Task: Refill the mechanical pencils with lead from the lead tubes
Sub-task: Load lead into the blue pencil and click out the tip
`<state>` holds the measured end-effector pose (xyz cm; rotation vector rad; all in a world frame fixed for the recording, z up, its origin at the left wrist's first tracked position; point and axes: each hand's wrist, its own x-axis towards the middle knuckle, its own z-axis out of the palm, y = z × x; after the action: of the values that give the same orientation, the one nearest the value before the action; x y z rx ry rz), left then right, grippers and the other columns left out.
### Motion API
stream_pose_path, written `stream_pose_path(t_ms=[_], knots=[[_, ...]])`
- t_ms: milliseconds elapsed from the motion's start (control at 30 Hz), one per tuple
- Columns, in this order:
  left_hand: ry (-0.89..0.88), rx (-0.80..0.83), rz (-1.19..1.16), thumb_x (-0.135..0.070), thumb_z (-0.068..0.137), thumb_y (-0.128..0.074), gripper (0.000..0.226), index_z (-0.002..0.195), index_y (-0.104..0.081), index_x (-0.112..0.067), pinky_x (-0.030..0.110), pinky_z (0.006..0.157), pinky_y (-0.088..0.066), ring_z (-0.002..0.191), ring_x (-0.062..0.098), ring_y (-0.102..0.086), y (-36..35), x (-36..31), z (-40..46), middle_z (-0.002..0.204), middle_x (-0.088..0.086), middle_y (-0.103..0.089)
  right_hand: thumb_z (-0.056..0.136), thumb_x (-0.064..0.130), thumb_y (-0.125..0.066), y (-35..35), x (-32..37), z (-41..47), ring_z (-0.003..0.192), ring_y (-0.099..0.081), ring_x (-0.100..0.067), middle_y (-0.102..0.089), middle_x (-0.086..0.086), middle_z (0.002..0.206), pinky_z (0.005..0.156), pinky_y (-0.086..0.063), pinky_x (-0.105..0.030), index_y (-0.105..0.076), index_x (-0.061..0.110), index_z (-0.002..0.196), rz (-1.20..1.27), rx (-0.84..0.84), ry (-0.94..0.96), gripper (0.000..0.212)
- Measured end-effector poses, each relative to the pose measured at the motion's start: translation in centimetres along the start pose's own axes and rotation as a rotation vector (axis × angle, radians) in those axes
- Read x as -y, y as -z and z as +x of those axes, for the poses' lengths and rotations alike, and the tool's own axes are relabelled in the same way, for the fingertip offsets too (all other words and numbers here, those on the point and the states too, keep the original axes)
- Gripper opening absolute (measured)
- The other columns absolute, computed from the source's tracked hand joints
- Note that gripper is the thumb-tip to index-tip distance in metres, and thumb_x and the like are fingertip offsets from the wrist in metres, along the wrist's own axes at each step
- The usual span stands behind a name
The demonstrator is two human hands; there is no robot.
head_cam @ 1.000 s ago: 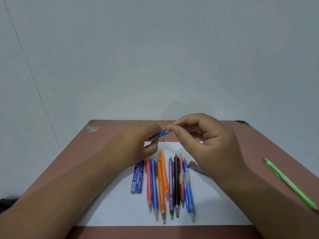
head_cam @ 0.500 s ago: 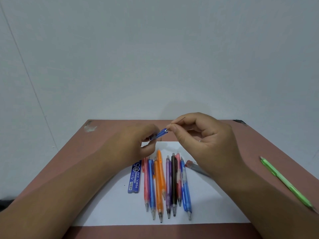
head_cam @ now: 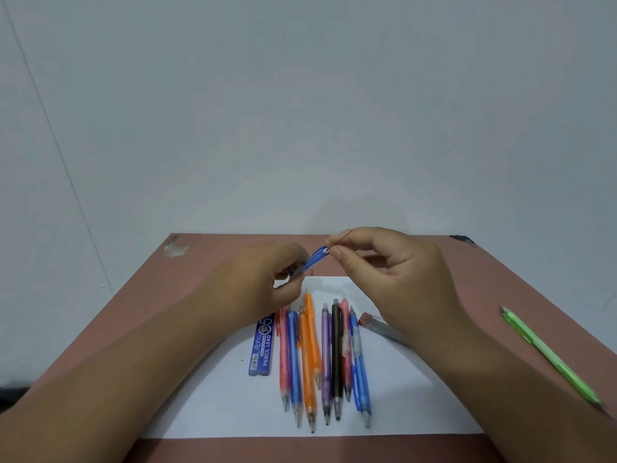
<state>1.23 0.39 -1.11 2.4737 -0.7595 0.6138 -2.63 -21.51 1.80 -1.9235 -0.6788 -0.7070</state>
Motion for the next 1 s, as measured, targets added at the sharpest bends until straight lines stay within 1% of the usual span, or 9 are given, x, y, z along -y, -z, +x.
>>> stream_pose_path(t_ms=[133, 333, 467, 567, 667, 733, 800, 900, 1000], knots=[[0.031, 0.000, -0.032, -0.038, 0.093, -0.065, 0.010, 0.103, -0.061, -0.037, 0.036, 0.074, -0.060, 0.084, 0.005, -0.067, 0.1, 0.0, 0.0, 0.091, -0.016, -0.069, 0.092, 0.019, -0.072, 0.2, 0.0, 0.1, 0.092, -0.071, -0.002, -0.075, 0.020, 0.094, 0.077, -0.055, -0.013, -0.078, 0.025, 0.105, 0.031, -0.004, -0.049, 0.015], [0.099, 0.007, -0.057, -0.034, 0.093, -0.069, 0.021, 0.097, -0.053, -0.046, 0.014, 0.077, -0.055, 0.095, -0.011, -0.060, 0.3, 0.0, 0.1, 0.089, -0.031, -0.061, 0.093, 0.021, -0.072, 0.6, -0.3, 0.3, 0.091, -0.069, 0.001, -0.074, 0.023, 0.092, 0.074, -0.054, -0.011, -0.078, 0.030, 0.103, -0.020, -0.035, -0.117, 0.015], [0.125, -0.022, -0.088, -0.034, 0.093, -0.069, 0.019, 0.097, -0.054, -0.045, 0.011, 0.075, -0.053, 0.094, -0.013, -0.060, 0.5, -0.1, 0.0, 0.088, -0.031, -0.062, 0.093, 0.022, -0.071, 1.5, -1.3, 0.9, 0.084, -0.067, 0.003, -0.072, 0.023, 0.084, 0.072, -0.052, -0.009, -0.076, 0.033, 0.097, -0.118, -0.117, -0.198, 0.013], [0.102, -0.051, -0.104, -0.031, 0.092, -0.071, 0.018, 0.096, -0.057, -0.042, 0.013, 0.077, -0.055, 0.092, -0.009, -0.063, 0.6, -0.1, 0.2, 0.089, -0.029, -0.063, 0.094, 0.024, -0.068, 2.3, -2.5, 1.3, 0.080, -0.064, 0.005, -0.069, 0.022, 0.080, 0.066, -0.048, -0.007, -0.075, 0.034, 0.092, -0.279, -0.114, -0.292, 0.012], [0.086, -0.067, -0.104, -0.050, 0.088, -0.064, 0.014, 0.091, -0.054, -0.041, 0.016, 0.074, -0.057, 0.086, -0.003, -0.066, 0.5, -0.2, 0.2, 0.087, -0.027, -0.063, 0.094, 0.024, -0.063, 2.9, -3.5, 1.6, 0.078, -0.064, 0.000, -0.070, 0.020, 0.086, 0.071, -0.054, -0.022, -0.075, 0.032, 0.093, -0.470, -0.004, -0.414, 0.015], [0.082, -0.083, -0.118, -0.069, 0.079, -0.050, 0.028, 0.089, -0.052, -0.043, 0.017, 0.073, -0.057, 0.083, -0.001, -0.067, 0.6, -0.3, 0.2, 0.087, -0.025, -0.064, 0.093, 0.022, -0.062, 3.2, -3.9, 1.7, 0.083, -0.064, -0.004, -0.069, 0.018, 0.090, 0.076, -0.056, -0.030, -0.075, 0.032, 0.089, -0.550, 0.100, -0.489, 0.016], [0.086, -0.083, -0.117, -0.075, 0.074, -0.045, 0.034, 0.088, -0.050, -0.044, 0.015, 0.072, -0.054, 0.082, -0.002, -0.066, 0.7, -0.4, 0.1, 0.086, -0.026, -0.062, 0.092, 0.022, -0.065, 3.5, -3.9, 1.9, 0.084, -0.064, -0.005, -0.070, 0.017, 0.089, 0.078, -0.056, -0.031, -0.075, 0.031, 0.084, -0.605, 0.192, -0.536, 0.016], [0.096, -0.077, -0.098, -0.067, 0.079, -0.052, 0.031, 0.094, -0.054, -0.041, 0.006, 0.068, -0.048, 0.083, -0.010, -0.063, 0.8, -0.3, 0.3, 0.086, -0.031, -0.058, 0.095, 0.023, -0.065, 3.7, -3.2, 2.4, 0.090, -0.066, -0.009, -0.073, 0.010, 0.098, 0.085, -0.055, -0.031, -0.077, 0.031, 0.091, -0.657, 0.358, -0.582, 0.015], [0.113, -0.070, -0.079, -0.044, 0.089, -0.067, 0.017, 0.103, -0.060, -0.038, 0.004, 0.070, -0.048, 0.086, -0.013, -0.062, 0.6, 0.1, 0.3, 0.088, -0.033, -0.057, 0.100, 0.024, -0.061, 3.8, -2.1, 3.0, 0.107, -0.066, -0.016, -0.073, 0.004, 0.116, 0.094, -0.051, -0.029, -0.076, 0.023, 0.113, -0.726, 0.545, -0.638, 0.020]])
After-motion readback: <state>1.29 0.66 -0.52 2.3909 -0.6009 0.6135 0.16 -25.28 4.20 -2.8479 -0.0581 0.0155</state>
